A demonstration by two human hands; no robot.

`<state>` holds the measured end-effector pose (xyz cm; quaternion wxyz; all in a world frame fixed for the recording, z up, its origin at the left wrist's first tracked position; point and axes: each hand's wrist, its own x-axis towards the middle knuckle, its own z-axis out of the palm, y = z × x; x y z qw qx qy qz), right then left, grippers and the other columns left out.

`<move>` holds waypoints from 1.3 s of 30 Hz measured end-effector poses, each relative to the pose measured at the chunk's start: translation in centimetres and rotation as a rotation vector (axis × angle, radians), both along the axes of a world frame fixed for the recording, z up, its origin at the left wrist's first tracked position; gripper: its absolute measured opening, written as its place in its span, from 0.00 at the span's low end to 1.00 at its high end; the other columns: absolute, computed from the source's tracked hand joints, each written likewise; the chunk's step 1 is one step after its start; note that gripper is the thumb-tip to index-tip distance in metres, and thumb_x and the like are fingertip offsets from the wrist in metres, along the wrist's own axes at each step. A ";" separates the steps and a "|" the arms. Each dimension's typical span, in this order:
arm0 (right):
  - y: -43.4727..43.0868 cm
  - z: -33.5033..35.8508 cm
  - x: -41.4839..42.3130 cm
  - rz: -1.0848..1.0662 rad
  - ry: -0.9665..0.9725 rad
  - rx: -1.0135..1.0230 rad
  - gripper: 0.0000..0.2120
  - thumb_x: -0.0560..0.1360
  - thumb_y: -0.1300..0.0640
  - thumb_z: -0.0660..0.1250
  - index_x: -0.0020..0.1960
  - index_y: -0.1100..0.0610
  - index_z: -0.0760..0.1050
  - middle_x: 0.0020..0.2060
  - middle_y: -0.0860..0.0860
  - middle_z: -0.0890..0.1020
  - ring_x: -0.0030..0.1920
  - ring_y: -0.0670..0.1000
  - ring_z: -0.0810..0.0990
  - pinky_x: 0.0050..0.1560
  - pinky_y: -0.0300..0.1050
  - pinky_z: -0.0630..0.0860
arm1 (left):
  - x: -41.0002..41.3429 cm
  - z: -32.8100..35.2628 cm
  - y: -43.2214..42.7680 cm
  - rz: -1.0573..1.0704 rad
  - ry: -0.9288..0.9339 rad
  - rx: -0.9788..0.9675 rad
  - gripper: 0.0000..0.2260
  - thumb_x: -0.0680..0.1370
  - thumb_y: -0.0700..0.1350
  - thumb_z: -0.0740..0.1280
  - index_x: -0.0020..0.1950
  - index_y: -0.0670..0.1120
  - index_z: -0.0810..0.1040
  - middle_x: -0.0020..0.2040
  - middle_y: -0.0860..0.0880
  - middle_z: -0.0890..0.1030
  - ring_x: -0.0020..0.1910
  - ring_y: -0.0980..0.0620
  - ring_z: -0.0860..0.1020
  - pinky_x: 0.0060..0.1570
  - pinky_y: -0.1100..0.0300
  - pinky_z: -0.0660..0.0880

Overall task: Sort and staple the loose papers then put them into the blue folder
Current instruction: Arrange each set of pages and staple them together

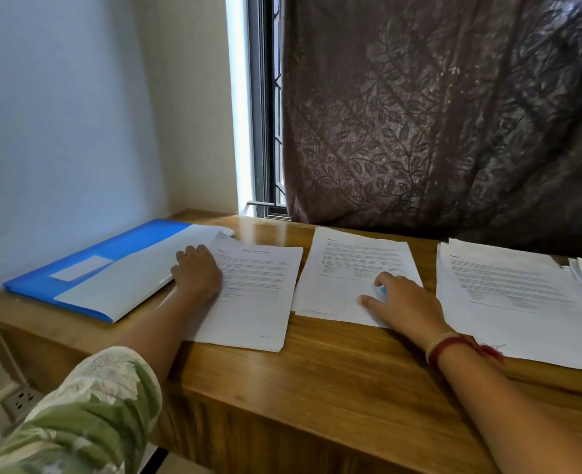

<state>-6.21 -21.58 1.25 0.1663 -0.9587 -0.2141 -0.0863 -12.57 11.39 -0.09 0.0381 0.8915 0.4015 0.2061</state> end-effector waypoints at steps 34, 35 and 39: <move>-0.6 -1.8 2.8 0.071 0.087 -0.080 0.27 0.80 0.37 0.52 0.75 0.49 0.59 0.75 0.50 0.61 0.74 0.55 0.61 0.72 0.53 0.60 | 15.4 1.2 -11.3 -0.516 -0.044 -0.325 0.25 0.78 0.53 0.66 0.71 0.42 0.66 0.66 0.42 0.75 0.63 0.41 0.75 0.60 0.50 0.74; -0.4 -2.0 3.1 0.077 0.112 -0.090 0.28 0.80 0.37 0.51 0.75 0.48 0.59 0.76 0.50 0.60 0.74 0.55 0.61 0.72 0.53 0.60 | 16.1 1.8 -11.1 -0.525 -0.052 -0.358 0.27 0.79 0.52 0.66 0.73 0.41 0.65 0.68 0.41 0.73 0.65 0.41 0.73 0.61 0.50 0.71; -0.5 -2.1 3.3 0.079 0.107 -0.103 0.27 0.80 0.37 0.51 0.75 0.47 0.58 0.75 0.49 0.61 0.74 0.54 0.61 0.72 0.52 0.62 | 18.8 2.7 -11.1 -0.532 -0.185 -0.801 0.32 0.76 0.54 0.70 0.74 0.39 0.65 0.69 0.42 0.71 0.66 0.42 0.72 0.59 0.54 0.71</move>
